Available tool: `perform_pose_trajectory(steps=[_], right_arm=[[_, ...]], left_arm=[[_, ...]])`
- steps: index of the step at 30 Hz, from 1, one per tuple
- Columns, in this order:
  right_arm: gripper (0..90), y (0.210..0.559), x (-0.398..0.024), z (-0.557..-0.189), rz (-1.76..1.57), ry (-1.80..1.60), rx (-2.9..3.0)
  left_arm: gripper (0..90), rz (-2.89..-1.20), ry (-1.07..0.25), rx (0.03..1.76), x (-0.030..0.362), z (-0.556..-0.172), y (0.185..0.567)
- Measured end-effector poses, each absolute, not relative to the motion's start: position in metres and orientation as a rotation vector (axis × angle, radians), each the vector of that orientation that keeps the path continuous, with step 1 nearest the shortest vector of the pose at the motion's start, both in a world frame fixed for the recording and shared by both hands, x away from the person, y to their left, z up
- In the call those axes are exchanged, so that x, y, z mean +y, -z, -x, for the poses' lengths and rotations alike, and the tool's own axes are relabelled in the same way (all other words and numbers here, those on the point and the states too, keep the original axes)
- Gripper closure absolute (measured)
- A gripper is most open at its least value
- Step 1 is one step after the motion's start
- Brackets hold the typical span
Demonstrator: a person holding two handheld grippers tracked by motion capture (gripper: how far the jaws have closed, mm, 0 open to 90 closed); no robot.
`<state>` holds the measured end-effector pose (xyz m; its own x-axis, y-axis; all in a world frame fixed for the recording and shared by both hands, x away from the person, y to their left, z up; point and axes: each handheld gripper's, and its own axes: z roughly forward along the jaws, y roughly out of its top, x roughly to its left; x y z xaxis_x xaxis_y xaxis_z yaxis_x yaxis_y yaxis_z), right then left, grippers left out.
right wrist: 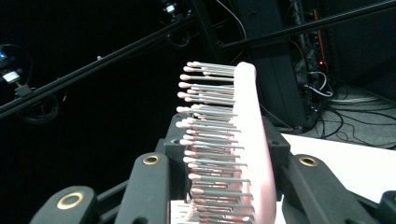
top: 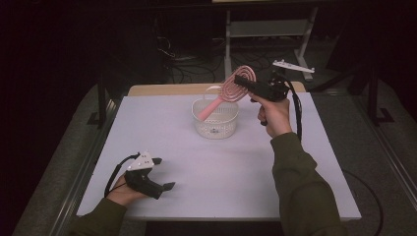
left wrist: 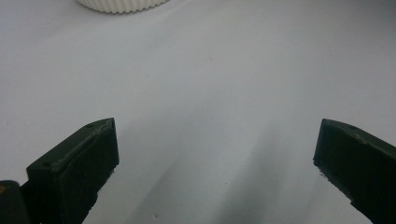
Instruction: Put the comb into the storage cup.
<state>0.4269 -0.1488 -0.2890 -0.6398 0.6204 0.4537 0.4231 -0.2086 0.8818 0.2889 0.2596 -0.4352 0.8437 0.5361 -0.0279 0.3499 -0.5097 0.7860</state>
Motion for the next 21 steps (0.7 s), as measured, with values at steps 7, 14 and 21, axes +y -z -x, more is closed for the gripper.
perform_pose_trajectory(steps=[7,14,21], right_arm=[[63.0,0.297,-0.147,-0.437,-1.291,-1.932,1.838],[63.0,0.308,-0.138,-0.445,-1.319,-1.899,1.829],[62.9,0.317,-0.127,-0.449,-1.324,-1.882,1.832]], left_arm=[[0.0,-2.160,-0.270,0.640,0.259,-0.289,0.436],[0.0,-2.160,-0.271,0.638,0.259,-0.288,0.436],[0.1,-2.163,-0.272,0.629,0.259,-0.288,0.435]])
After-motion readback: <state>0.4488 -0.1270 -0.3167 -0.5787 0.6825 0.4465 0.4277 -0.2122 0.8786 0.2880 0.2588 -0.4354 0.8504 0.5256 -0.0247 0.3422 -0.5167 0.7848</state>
